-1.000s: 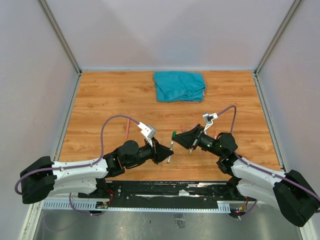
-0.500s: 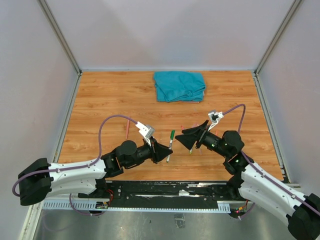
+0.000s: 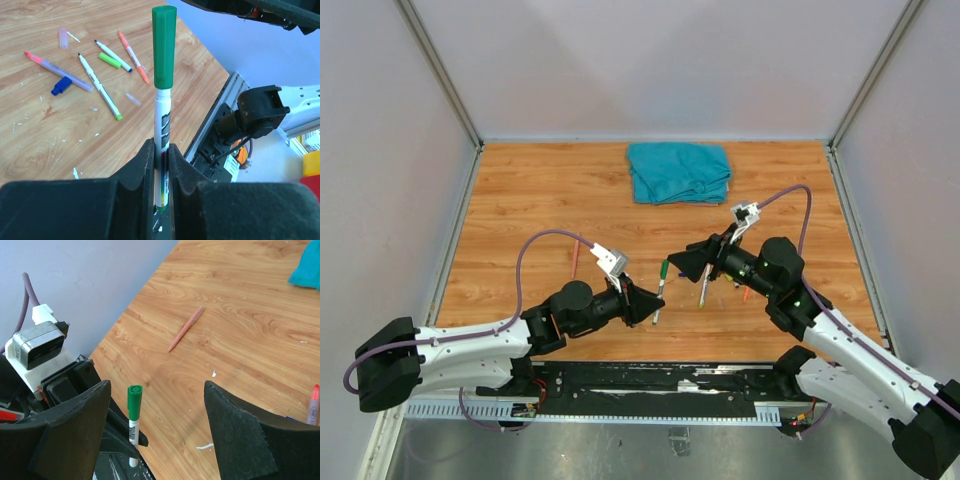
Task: Insert the pens into the pen caps
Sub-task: Press the pen cap onto the pen.
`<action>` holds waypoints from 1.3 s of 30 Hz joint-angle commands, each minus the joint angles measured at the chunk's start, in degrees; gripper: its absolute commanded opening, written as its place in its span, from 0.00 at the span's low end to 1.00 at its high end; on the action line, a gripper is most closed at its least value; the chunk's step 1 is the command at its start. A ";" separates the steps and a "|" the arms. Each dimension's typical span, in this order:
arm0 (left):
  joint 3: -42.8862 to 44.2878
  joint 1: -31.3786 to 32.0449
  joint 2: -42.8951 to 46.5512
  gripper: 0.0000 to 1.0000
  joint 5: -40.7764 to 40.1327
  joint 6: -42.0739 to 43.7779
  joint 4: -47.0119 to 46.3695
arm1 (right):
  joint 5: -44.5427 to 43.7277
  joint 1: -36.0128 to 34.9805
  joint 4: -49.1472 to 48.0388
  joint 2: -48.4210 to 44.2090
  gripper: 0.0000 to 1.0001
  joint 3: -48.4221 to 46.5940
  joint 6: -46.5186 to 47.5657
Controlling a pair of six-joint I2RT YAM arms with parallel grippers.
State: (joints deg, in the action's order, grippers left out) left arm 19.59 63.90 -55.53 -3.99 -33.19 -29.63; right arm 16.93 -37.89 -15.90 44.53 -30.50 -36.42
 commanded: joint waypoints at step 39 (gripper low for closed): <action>1.63 0.50 0.50 0.01 0.65 1.11 -2.17 | 14.27 -1.12 -5.45 10.62 0.01 -1.23 -2.34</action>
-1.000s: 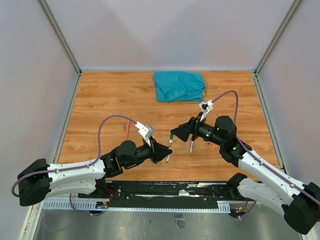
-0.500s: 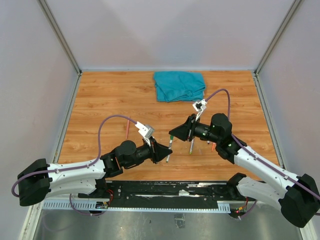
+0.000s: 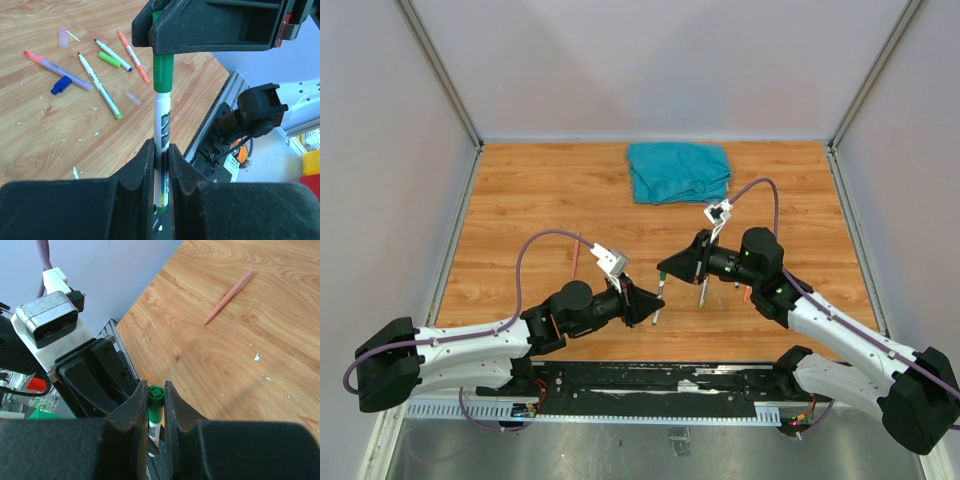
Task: Insert the pens into the pen caps
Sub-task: Press the pen cap onto the pen.
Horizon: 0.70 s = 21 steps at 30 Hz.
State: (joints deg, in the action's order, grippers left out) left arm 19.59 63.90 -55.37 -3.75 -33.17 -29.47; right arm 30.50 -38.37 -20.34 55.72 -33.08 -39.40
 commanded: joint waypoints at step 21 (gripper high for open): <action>3.09 0.50 6.78 0.00 -3.46 0.89 -3.60 | -2.72 -7.75 4.49 -1.80 0.01 6.41 3.84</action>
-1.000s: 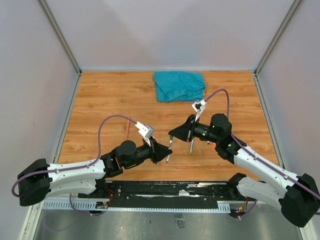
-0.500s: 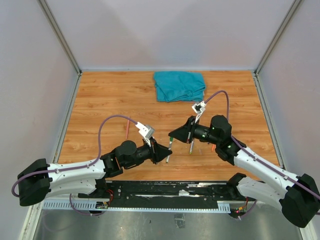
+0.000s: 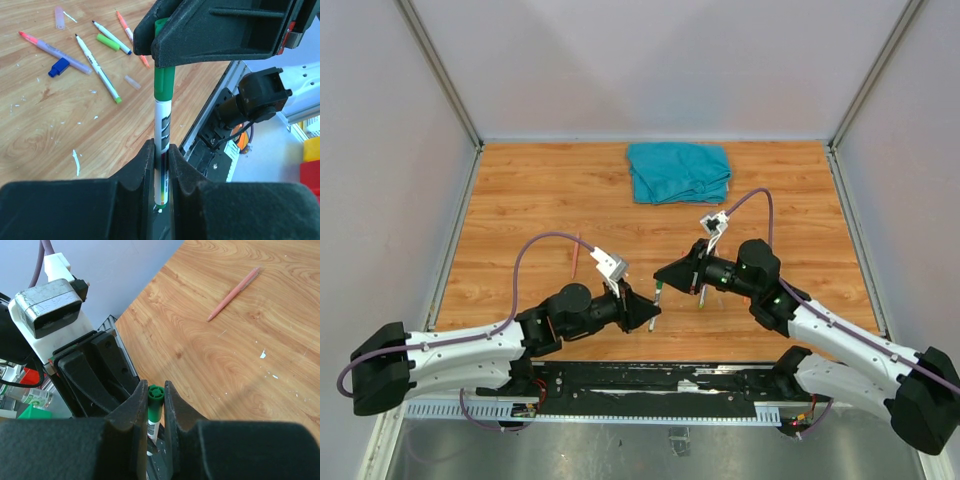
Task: Insert the pens into the pen caps
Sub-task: Press the pen cap onto the pen.
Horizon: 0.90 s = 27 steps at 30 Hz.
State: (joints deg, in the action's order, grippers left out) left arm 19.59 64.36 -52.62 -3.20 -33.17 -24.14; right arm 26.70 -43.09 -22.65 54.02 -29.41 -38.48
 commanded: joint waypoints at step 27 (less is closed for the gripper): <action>4.03 0.03 10.08 0.00 -5.76 1.00 -8.88 | -7.36 -18.06 9.41 -1.22 0.00 13.22 1.41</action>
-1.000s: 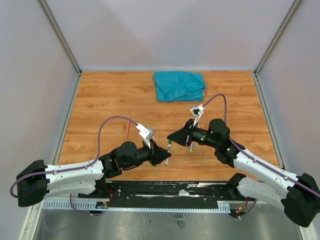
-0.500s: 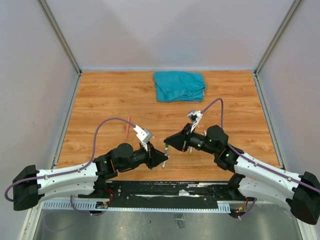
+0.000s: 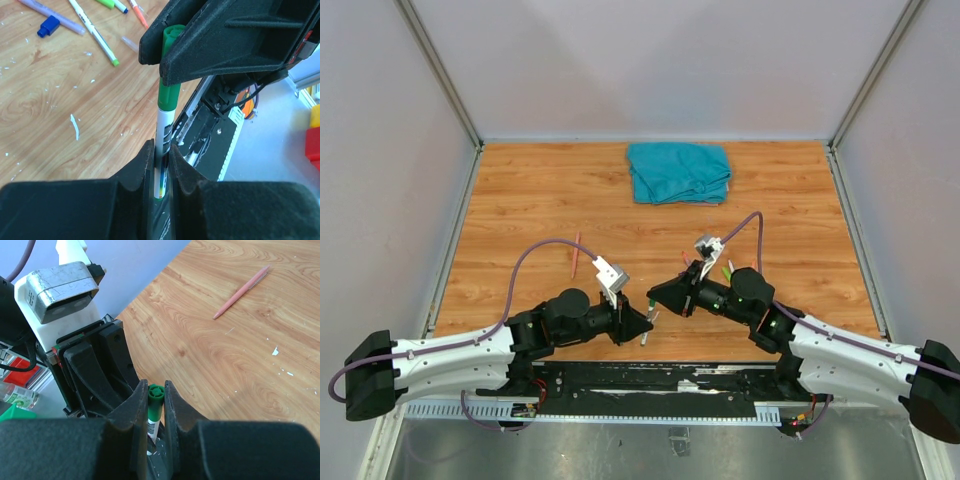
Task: Insert the pens into the pen caps
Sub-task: Press the pen cap onto the pen.
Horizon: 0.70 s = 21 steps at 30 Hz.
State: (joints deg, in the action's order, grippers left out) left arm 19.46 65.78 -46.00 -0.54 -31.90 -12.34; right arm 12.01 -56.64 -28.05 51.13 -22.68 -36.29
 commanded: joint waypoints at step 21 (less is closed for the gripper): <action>6.54 -1.39 3.96 0.00 -10.30 0.40 -23.48 | 2.06 -12.83 13.23 2.63 0.01 10.86 -2.22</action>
State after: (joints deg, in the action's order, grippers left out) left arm 19.46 66.24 -46.00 0.71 -31.68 -9.74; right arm 2.59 -63.02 -34.50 50.28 -17.06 -39.00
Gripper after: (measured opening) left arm 0.153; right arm 0.129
